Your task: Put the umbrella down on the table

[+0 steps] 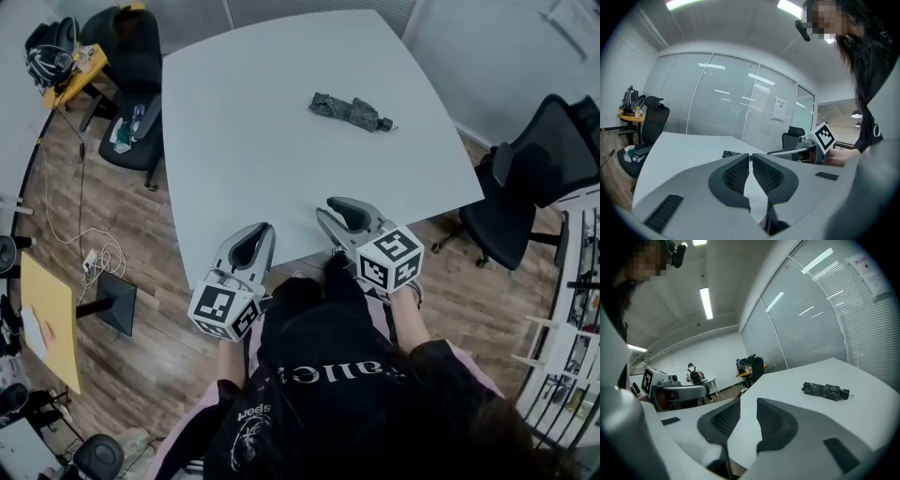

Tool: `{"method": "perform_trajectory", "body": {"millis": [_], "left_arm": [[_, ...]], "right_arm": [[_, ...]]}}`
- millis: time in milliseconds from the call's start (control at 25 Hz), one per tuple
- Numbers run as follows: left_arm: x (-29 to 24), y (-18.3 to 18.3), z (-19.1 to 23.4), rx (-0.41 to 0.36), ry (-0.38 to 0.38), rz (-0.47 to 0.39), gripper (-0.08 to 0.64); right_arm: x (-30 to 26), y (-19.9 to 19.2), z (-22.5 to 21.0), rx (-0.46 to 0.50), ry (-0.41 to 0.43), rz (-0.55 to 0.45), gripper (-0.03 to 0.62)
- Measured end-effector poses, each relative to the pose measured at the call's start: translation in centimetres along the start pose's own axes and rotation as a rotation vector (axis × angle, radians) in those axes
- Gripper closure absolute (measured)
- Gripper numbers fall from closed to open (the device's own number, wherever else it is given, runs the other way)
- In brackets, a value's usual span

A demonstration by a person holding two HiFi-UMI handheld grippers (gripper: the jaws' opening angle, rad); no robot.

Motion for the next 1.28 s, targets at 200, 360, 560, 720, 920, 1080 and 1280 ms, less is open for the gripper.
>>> {"method": "perform_trajectory", "body": {"millis": [200, 360, 560, 720, 920, 1080, 1280], "left_arm": [[0.6, -0.4, -0.3, 0.004, -0.019, -0.005, 0.534], [0.7, -0.6, -0.3, 0.005, -0.038, -0.007, 0.534], [0.5, -1.0, -0.6, 0.001, -0.06, -0.011, 0.534], [0.5, -0.9, -0.4, -0.005, -0.074, -0.009, 0.534], [0.6, -0.8, -0.2, -0.01, -0.075, -0.012, 0.534], [0.6, -0.7, -0.1, -0.012, -0.077, -0.012, 0.534], [0.4, -0.9, -0.2, -0.006, -0.091, -0.011, 0.534]], "right_arm": [[0.4, -0.7, 1.4, -0.003, 0.0, -0.003, 0.528], [0.2, -0.8, 2.2, 0.023, 0.016, -0.002, 0.557], [0.3, -1.1, 2.5, 0.039, 0.008, -0.006, 0.568], [0.2, -1.0, 2.6, 0.052, -0.002, -0.009, 0.569], [0.0, -1.1, 2.6, 0.065, -0.005, 0.004, 0.571], [-0.1, -1.2, 2.7, 0.065, -0.007, 0.012, 0.571], [0.1, -1.1, 2.4, 0.072, -0.022, 0.018, 0.571]]}}
Point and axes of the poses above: the fingertips, and each gripper's own axes: x backward along the fingers, z to its left, y out of its top, the point moved 4 cm from there along x, backward along the fingers, and after that the axes turned 7 degrees about -z, right-handed, at the moved point
